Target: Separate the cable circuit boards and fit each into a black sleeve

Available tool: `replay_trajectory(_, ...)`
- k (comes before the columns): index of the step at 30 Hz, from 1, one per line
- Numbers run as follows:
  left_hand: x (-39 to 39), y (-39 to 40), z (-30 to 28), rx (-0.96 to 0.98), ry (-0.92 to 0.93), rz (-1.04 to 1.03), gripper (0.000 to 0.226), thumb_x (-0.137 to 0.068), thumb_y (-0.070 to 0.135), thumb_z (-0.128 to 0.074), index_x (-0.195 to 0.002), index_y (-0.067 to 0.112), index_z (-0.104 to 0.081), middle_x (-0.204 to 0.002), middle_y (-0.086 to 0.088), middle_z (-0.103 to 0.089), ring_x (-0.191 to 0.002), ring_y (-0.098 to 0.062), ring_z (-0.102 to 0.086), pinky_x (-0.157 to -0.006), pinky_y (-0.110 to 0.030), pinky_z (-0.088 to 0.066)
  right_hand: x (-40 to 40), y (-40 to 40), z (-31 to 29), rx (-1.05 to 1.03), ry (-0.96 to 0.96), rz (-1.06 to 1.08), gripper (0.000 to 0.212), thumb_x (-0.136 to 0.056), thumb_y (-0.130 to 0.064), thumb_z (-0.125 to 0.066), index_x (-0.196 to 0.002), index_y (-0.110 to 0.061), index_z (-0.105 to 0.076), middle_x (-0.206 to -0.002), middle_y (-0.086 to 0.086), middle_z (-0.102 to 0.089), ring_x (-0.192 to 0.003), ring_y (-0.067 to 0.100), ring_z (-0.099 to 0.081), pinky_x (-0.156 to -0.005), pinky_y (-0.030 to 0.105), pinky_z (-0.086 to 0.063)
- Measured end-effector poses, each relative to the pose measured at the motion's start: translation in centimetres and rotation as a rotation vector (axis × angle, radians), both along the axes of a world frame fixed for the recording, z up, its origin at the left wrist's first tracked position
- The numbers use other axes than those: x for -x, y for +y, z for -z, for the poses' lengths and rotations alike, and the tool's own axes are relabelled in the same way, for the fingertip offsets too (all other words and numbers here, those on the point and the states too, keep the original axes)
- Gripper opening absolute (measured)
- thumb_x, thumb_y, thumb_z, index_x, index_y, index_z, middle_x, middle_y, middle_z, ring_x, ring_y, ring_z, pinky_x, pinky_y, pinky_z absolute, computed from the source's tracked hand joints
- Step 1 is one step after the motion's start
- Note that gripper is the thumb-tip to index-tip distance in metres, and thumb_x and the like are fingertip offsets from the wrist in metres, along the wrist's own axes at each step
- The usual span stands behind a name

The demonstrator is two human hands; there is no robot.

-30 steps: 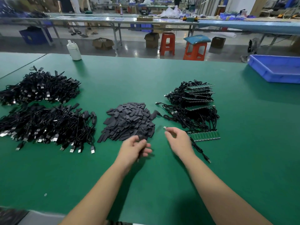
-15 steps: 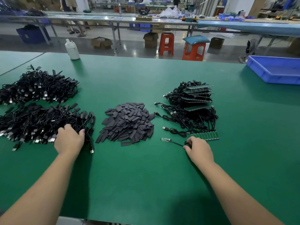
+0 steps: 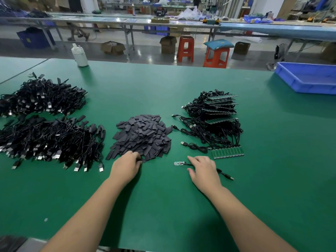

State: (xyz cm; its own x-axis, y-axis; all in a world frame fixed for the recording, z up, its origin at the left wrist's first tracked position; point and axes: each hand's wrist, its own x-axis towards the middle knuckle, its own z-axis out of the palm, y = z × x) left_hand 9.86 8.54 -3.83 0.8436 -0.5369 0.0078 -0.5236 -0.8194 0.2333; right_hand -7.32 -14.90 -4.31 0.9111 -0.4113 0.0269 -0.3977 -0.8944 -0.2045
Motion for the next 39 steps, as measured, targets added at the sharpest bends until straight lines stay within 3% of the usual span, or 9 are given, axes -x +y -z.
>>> replay_trajectory(4,-0.3,0.0,-0.7,0.085,0.157,-0.058,0.014,-0.09,0.039,-0.067,-0.093,0.027,-0.062,-0.099,0.005,-0.048,-0.086,-0.016,-0.057,-0.078,-0.034,-0.051,-0.8,1.2,0.1,-0.014,0.005,-0.053,0.048,-0.1,-0.043,-0.049,-0.146,-0.033,-0.042,-0.134,-0.008,-0.052,-0.129,0.018,-0.04,-0.112,0.037,-0.024)
replay_trajectory(8,0.0,0.0,-1.1,0.128,0.245,-0.027,0.013,-0.089,0.028,-0.069,-0.083,0.024,-0.058,-0.089,0.005,-0.062,-0.078,-0.013,-0.059,-0.075,-0.035,-0.054,-1.5,1.3,-0.3,-0.023,-0.016,-0.101,0.027,-0.1,-0.04,-0.052,-0.123,-0.031,-0.061,-0.121,-0.008,-0.056,-0.117,0.017,-0.046,-0.102,0.035,-0.03)
replay_trajectory(12,1.2,-1.1,-1.8,0.262,0.373,0.031,0.011,-0.094,0.021,-0.064,-0.104,0.024,-0.064,-0.095,0.005,-0.067,-0.078,-0.01,-0.06,-0.075,-0.027,-0.05,-1.5,1.2,-1.1,0.014,-0.029,-0.152,0.013,-0.1,-0.032,-0.05,-0.108,-0.023,-0.055,-0.105,-0.005,-0.062,-0.1,0.021,-0.055,-0.09,0.035,-0.04)
replay_trajectory(16,3.0,-2.7,-2.6,0.523,0.646,-0.013,0.025,-0.099,0.014,-0.055,-0.12,0.019,-0.068,-0.058,0.004,-0.06,-0.046,-0.011,-0.048,-0.052,-0.02,-0.042,-1.2,0.8,-2.1,-0.238,-0.004,-0.094,0.006,-0.1,-0.023,-0.048,-0.105,-0.024,-0.044,-0.088,0.0,-0.067,-0.079,0.028,-0.062,-0.07,0.039,-0.049)
replay_trajectory(21,5.0,-3.8,-2.8,0.614,0.807,0.019,0.026,-0.095,0.017,-0.064,-0.121,0.018,-0.068,-0.049,0.013,-0.05,-0.045,-0.005,-0.039,-0.049,-0.019,-0.041,-0.8,-0.4,-3.6,-0.563,-0.06,0.043,0.01,-0.098,-0.023,-0.056,-0.096,-0.031,-0.06,-0.085,-0.006,-0.068,-0.075,0.017,-0.061,-0.07,0.031,-0.049)
replay_trajectory(24,5.5,-4.3,-2.6,0.59,0.718,0.079,0.026,-0.095,0.016,-0.064,-0.121,0.017,-0.068,-0.046,0.015,-0.05,-0.043,-0.002,-0.034,-0.047,-0.014,-0.035,-0.6,-0.6,-4.2,-0.669,-0.09,0.057,0.009,-0.097,-0.027,-0.059,-0.091,-0.03,-0.065,-0.082,-0.011,-0.067,-0.073,0.007,-0.058,-0.073,0.029,-0.05)
replay_trajectory(31,6.7,-4.6,-2.8,0.548,0.441,0.206,0.028,-0.095,0.022,-0.063,-0.122,0.028,-0.069,-0.067,0.015,-0.066,-0.053,-0.004,-0.05,-0.058,-0.014,-0.044,-0.5,0.1,-5.2,-0.934,-0.094,0.075,0.021,-0.089,-0.005,-0.068,-0.107,-0.016,-0.069,-0.08,0.003,-0.071,-0.071,0.011,-0.061,-0.08,0.034,-0.054)
replay_trajectory(34,7.2,-4.7,-3.1,0.518,0.321,0.301,0.025,-0.095,0.021,-0.063,-0.119,0.023,-0.07,-0.071,0.036,-0.06,-0.061,0.006,-0.054,-0.063,-0.005,-0.039,-0.3,0.2,-5.4,-1.073,-0.141,0.104,0.016,-0.088,-0.002,-0.069,-0.101,-0.01,-0.072,-0.087,0.014,-0.075,-0.076,0.015,-0.066,-0.089,0.034,-0.054)
replay_trajectory(39,7.3,-5.0,-3.4,0.523,0.205,0.38,0.023,-0.094,0.016,-0.063,-0.115,0.022,-0.071,-0.077,0.028,-0.059,-0.073,0.013,-0.054,-0.069,-0.008,-0.039,-0.1,0.3,-5.4,-1.278,-0.137,0.144,0.017,-0.089,0.004,-0.066,-0.097,-0.01,-0.071,-0.083,0.008,-0.076,-0.069,0.011,-0.066,-0.075,0.024,-0.058)
